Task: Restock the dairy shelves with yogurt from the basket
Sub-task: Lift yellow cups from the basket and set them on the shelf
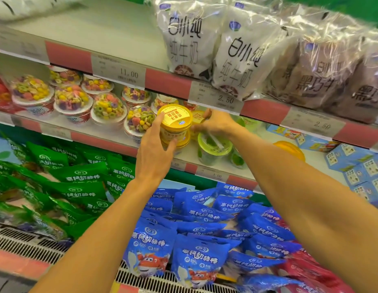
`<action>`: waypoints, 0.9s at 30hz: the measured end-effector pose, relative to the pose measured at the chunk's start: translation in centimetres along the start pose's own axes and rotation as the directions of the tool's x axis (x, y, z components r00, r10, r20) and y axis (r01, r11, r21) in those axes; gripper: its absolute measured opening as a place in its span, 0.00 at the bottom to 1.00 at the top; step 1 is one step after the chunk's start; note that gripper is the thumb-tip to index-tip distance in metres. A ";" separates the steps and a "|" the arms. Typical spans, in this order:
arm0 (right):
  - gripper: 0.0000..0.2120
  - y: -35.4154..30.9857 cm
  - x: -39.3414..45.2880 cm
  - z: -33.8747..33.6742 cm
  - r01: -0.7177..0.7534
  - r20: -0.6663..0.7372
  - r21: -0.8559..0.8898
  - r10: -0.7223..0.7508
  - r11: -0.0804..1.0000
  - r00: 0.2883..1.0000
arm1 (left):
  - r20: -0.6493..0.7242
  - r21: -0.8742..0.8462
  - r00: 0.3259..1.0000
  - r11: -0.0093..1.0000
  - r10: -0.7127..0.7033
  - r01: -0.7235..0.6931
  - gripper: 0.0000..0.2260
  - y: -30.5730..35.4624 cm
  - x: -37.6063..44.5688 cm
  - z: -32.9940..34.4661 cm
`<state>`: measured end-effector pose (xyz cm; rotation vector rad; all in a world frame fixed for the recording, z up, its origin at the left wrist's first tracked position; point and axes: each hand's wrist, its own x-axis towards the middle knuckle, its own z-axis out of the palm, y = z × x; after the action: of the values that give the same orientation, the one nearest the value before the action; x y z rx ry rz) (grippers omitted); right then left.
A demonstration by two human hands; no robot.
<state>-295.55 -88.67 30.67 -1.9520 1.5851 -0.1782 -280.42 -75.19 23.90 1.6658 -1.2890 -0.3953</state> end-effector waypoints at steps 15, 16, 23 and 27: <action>0.26 -1.0 -4.2 -0.3 0.197 -0.001 0.184 -0.200 0.963 0.980 | -0.071 -0.105 0.991 0.989 -0.113 0.105 0.36 1.0 0.2 0.2; 0.24 -1.2 -4.3 0.0 0.238 0.009 0.211 -0.245 0.948 0.969 | -0.073 -0.114 0.990 0.987 -0.120 0.111 0.36 0.8 0.0 0.4; 0.32 -2.5 -3.0 2.6 0.391 -0.076 0.185 -0.383 0.902 0.920 | -0.061 -0.105 0.980 0.977 -0.191 0.184 0.29 0.3 -1.1 1.5; 0.15 -1.6 -3.2 1.7 0.240 -0.144 0.308 -0.204 0.921 0.968 | -0.034 -0.032 0.984 0.984 -0.177 0.176 0.26 0.1 -1.3 1.9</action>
<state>-294.35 -84.94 31.01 -1.8796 1.2971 -0.6105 -282.33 -75.01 22.70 1.7605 -1.1069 -0.4844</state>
